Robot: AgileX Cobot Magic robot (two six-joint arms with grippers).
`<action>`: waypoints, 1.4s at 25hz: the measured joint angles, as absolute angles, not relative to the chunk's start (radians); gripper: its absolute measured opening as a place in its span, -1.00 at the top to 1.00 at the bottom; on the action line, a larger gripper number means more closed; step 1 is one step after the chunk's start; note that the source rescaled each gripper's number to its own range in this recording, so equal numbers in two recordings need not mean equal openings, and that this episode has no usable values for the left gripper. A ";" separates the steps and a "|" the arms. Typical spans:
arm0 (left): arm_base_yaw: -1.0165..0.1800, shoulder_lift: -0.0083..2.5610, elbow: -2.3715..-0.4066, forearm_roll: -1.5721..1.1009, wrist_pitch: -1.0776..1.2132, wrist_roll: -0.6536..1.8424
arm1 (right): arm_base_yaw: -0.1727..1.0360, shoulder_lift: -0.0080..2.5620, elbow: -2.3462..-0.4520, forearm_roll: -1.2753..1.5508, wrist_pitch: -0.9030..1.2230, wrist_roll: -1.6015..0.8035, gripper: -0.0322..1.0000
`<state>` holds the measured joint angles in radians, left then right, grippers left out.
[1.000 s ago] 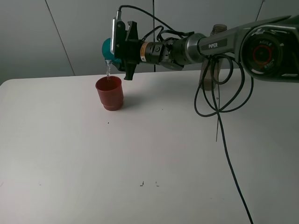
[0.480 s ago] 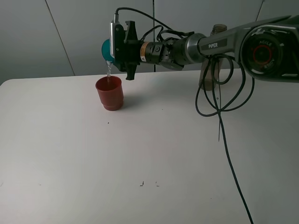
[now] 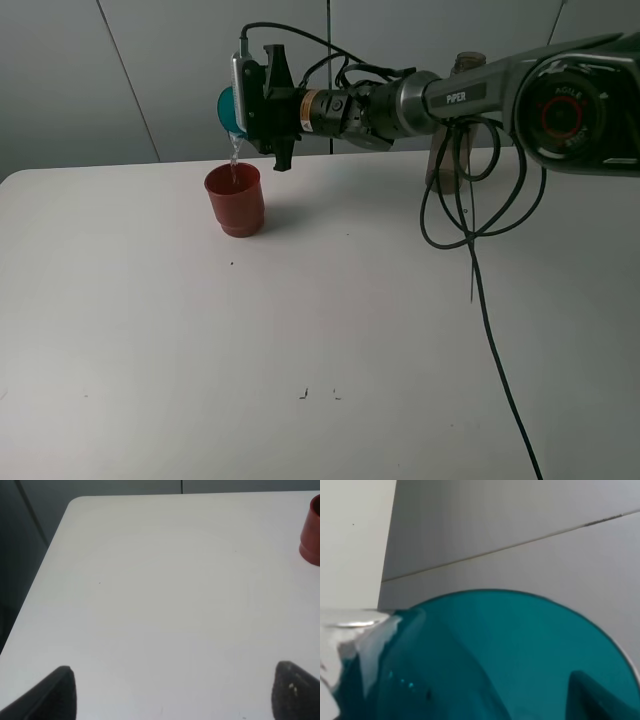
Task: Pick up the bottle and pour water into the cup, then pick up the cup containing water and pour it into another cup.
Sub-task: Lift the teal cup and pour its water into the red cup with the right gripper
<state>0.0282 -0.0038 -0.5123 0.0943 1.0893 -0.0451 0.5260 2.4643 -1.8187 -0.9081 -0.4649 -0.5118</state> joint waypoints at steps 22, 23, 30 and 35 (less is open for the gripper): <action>0.028 -0.004 -0.512 0.094 1.089 -0.045 | 0.526 2.464 -1.819 -0.876 -0.472 -0.814 0.85; 0.028 -0.004 -0.512 0.094 1.089 -0.045 | 0.526 2.464 -1.819 -0.876 -0.472 -0.829 0.85; 0.028 -0.004 -0.512 0.094 1.089 -0.045 | 0.526 2.464 -1.823 -0.875 -0.474 -0.914 0.85; 0.028 -0.004 -0.512 0.094 1.089 -0.045 | 0.526 2.464 -1.827 -0.873 -0.480 -0.982 0.85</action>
<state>0.0282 -0.0038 -0.5123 0.0943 1.0893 -0.0451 0.5260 2.4643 -1.8271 -0.8730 -0.4804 -0.9824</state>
